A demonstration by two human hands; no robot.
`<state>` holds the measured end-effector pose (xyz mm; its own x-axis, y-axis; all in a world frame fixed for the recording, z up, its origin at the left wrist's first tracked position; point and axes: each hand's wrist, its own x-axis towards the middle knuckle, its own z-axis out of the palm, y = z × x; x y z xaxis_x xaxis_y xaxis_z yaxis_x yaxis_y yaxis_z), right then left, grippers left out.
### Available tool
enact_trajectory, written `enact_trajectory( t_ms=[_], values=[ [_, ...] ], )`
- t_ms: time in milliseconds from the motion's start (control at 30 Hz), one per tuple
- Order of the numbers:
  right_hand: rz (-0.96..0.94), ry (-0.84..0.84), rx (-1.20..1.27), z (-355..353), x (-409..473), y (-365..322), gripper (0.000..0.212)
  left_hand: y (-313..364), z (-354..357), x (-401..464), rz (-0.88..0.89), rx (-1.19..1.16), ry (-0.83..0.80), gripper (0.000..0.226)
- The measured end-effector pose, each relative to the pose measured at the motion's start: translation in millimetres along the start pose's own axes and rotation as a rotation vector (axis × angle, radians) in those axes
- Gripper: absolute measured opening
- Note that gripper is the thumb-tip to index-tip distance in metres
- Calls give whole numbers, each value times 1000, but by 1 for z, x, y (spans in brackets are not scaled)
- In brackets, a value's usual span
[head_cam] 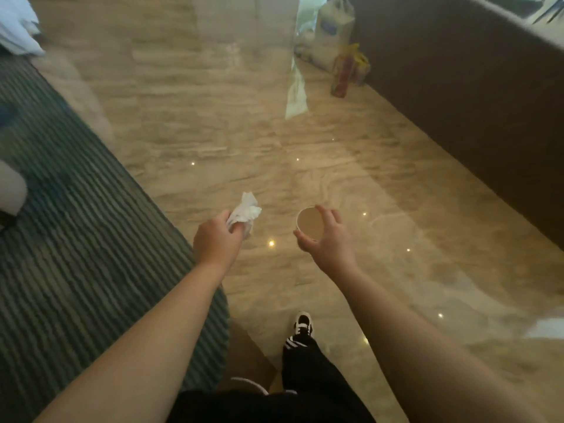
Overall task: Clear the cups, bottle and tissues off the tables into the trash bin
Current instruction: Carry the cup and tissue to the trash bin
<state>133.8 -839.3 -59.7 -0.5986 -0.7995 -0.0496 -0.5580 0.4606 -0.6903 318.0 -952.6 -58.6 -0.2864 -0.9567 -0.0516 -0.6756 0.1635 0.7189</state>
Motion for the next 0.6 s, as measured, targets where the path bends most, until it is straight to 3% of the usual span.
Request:
enact_trajectory(
  t_ms=[300, 600],
  values=[
    [-192, -163, -31, -28, 148, -2, 74, 53, 28, 86, -161, 36, 171, 30],
    [-282, -281, -17, 25, 273, -45, 74, 41, 25, 187, -279, 69, 303, 30]
  ],
)
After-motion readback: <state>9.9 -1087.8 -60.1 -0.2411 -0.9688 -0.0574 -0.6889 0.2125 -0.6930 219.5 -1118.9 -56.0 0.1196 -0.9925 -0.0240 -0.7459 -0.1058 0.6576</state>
